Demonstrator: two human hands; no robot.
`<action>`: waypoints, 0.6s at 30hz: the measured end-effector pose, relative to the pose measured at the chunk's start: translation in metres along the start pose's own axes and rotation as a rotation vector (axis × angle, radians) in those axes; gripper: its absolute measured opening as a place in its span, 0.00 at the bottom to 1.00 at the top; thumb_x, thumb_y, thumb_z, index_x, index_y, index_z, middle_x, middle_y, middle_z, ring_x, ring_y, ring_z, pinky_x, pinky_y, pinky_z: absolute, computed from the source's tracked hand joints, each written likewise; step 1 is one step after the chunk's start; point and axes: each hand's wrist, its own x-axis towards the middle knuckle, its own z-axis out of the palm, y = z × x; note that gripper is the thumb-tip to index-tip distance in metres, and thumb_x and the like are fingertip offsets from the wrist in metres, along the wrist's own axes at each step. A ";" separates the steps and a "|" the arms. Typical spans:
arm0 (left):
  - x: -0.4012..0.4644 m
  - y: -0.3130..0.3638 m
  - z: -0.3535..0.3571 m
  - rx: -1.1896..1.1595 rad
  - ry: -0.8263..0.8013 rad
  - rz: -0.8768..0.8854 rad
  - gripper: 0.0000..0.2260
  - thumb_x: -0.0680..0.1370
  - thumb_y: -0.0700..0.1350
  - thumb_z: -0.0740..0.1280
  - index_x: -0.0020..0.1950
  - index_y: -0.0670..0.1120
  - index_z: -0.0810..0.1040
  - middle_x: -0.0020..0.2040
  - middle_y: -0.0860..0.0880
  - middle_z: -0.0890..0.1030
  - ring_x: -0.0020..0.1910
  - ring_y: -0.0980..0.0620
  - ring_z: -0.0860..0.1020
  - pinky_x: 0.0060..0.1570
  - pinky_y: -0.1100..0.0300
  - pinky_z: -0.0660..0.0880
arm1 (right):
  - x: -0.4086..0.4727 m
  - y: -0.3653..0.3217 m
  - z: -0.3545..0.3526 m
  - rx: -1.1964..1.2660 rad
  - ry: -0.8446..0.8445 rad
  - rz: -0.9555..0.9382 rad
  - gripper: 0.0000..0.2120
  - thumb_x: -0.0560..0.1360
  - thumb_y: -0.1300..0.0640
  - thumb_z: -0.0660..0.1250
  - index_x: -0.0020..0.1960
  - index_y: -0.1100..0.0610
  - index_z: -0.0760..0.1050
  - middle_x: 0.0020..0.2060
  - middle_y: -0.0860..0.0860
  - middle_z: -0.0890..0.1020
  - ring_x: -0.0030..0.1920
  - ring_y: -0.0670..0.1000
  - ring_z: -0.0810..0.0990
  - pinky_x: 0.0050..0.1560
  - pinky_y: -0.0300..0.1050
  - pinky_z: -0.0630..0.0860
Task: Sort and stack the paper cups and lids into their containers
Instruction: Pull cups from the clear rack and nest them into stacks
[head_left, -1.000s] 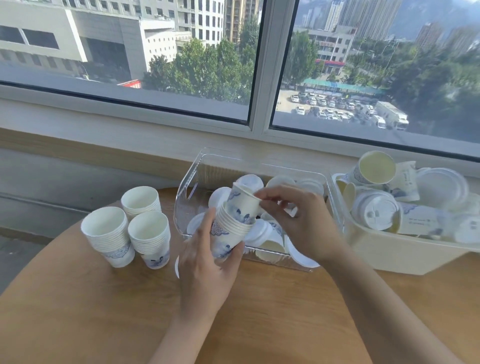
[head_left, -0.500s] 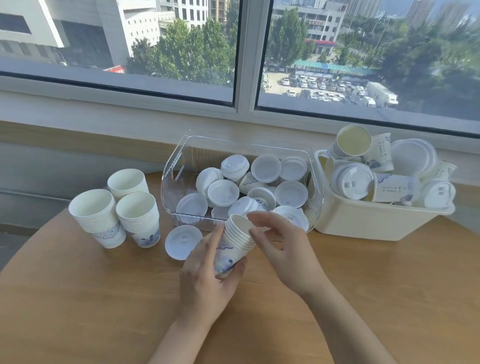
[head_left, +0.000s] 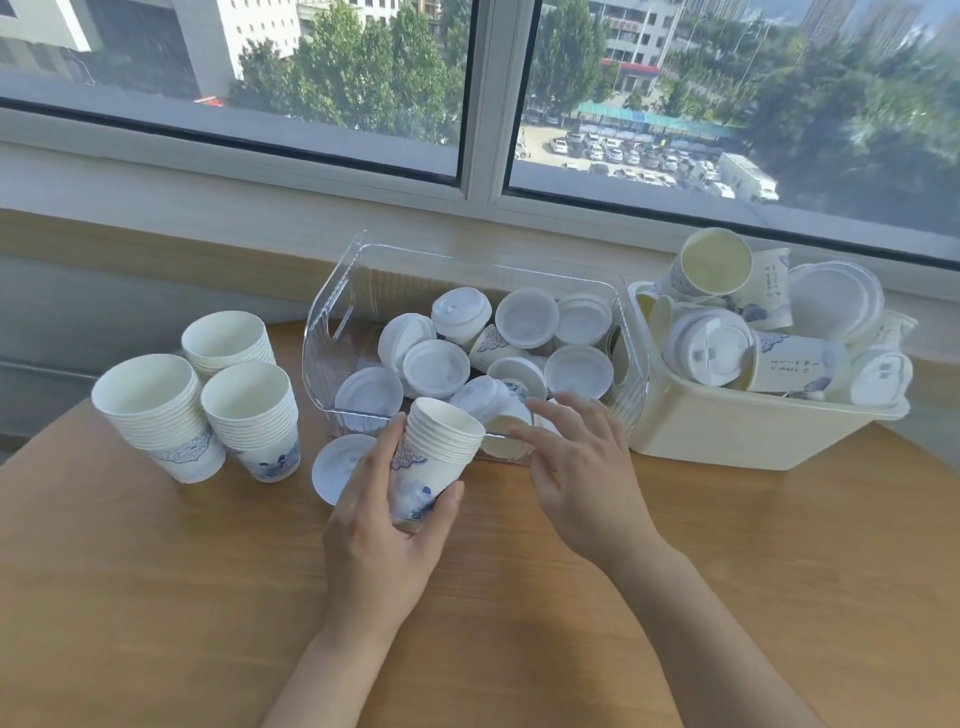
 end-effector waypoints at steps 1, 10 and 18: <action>0.000 0.000 0.000 -0.003 -0.004 -0.008 0.33 0.73 0.55 0.77 0.76 0.51 0.71 0.65 0.61 0.77 0.58 0.55 0.81 0.55 0.66 0.74 | 0.002 0.000 0.001 -0.033 -0.028 -0.014 0.19 0.77 0.58 0.63 0.64 0.46 0.81 0.68 0.48 0.79 0.74 0.57 0.70 0.77 0.61 0.62; 0.002 0.002 0.002 -0.043 -0.045 0.011 0.33 0.75 0.58 0.73 0.77 0.50 0.71 0.66 0.63 0.75 0.63 0.68 0.74 0.60 0.63 0.76 | 0.020 -0.004 -0.011 0.033 0.000 0.122 0.24 0.79 0.57 0.67 0.75 0.55 0.74 0.74 0.47 0.75 0.77 0.53 0.67 0.81 0.54 0.55; 0.003 -0.004 0.012 -0.020 -0.115 0.079 0.35 0.74 0.47 0.79 0.79 0.51 0.68 0.62 0.61 0.75 0.59 0.67 0.72 0.61 0.56 0.74 | 0.015 -0.011 -0.047 0.768 0.022 0.349 0.22 0.77 0.46 0.74 0.69 0.45 0.77 0.62 0.40 0.82 0.67 0.38 0.76 0.70 0.36 0.67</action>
